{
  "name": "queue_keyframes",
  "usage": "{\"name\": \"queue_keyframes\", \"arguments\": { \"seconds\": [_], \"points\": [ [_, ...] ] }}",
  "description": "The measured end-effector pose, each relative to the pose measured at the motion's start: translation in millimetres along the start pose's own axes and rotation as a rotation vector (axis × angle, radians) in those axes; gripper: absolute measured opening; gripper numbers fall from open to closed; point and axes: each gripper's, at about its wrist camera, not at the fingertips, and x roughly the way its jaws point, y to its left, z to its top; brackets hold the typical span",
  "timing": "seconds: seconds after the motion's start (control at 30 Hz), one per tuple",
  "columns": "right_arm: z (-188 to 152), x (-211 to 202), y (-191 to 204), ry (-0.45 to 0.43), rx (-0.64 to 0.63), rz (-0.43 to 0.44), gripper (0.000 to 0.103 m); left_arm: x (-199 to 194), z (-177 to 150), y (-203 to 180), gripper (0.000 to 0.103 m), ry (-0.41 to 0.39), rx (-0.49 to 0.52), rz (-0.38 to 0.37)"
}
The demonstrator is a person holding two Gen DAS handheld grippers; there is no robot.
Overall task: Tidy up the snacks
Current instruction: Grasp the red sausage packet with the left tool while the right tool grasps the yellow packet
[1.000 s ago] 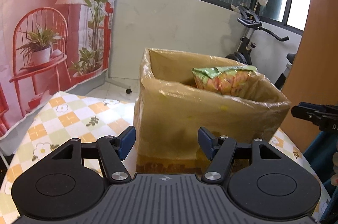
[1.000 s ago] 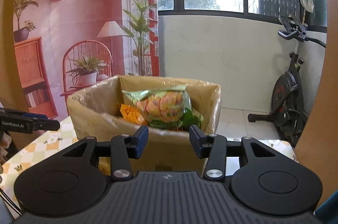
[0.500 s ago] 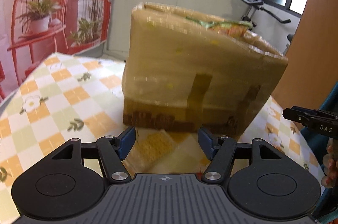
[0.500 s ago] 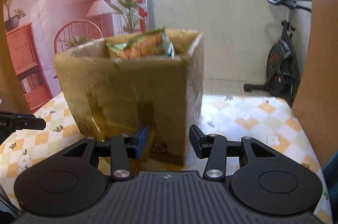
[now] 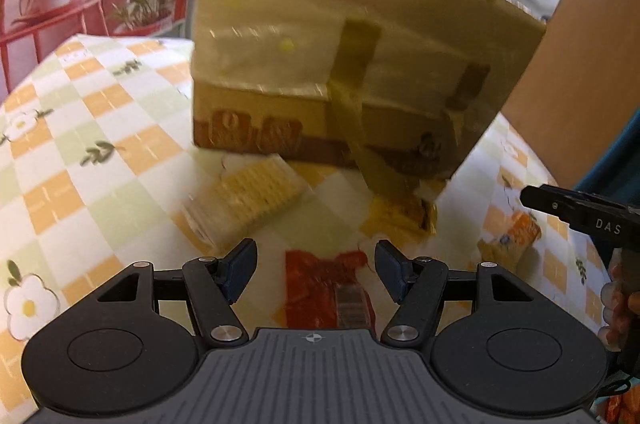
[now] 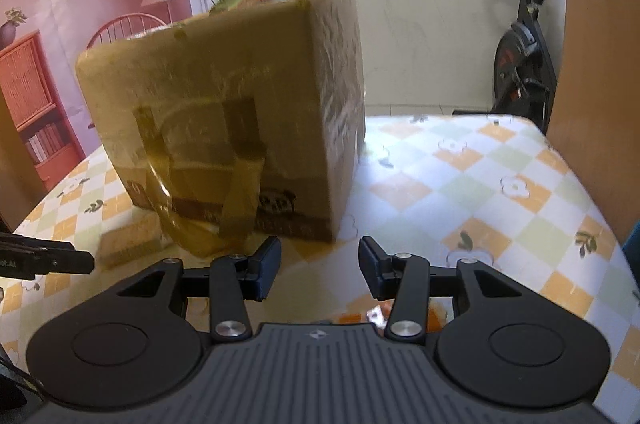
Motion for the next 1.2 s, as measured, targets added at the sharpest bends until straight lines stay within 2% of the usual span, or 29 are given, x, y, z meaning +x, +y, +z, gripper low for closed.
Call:
{"name": "queue_keyframes", "arguments": {
  "seconds": [0.23, 0.6, 0.87, 0.93, 0.97, 1.0, 1.2],
  "points": [
    [-17, 10, 8, 0.033, 0.023, 0.020, 0.047, 17, -12, -11, 0.068, 0.055, 0.028, 0.012],
    [-35, 23, 24, 0.063, 0.024, 0.046, 0.047, 42, -12, -22, 0.068, 0.069, 0.067, 0.085],
    [-39, 26, 23, 0.055, 0.036, 0.046, 0.047, 47, -16, -26, 0.068, 0.056, 0.101, 0.105],
    [-38, 28, 23, 0.058, 0.031, 0.049, 0.047, 46, -17, -25, 0.066, 0.050, 0.103, 0.103],
    [-37, 28, 24, 0.059, 0.027, 0.050, 0.047, 46, -18, -25, 0.061, 0.047, 0.109, 0.107],
    [-37, 29, 25, 0.060, 0.024, 0.051, 0.047, 45, -18, -26, 0.052, 0.043, 0.121, 0.120],
    [-33, 31, 29, 0.066, -0.001, 0.061, 0.047, 37, -18, -11, 0.048, 0.014, 0.067, 0.103]
  ]
}}
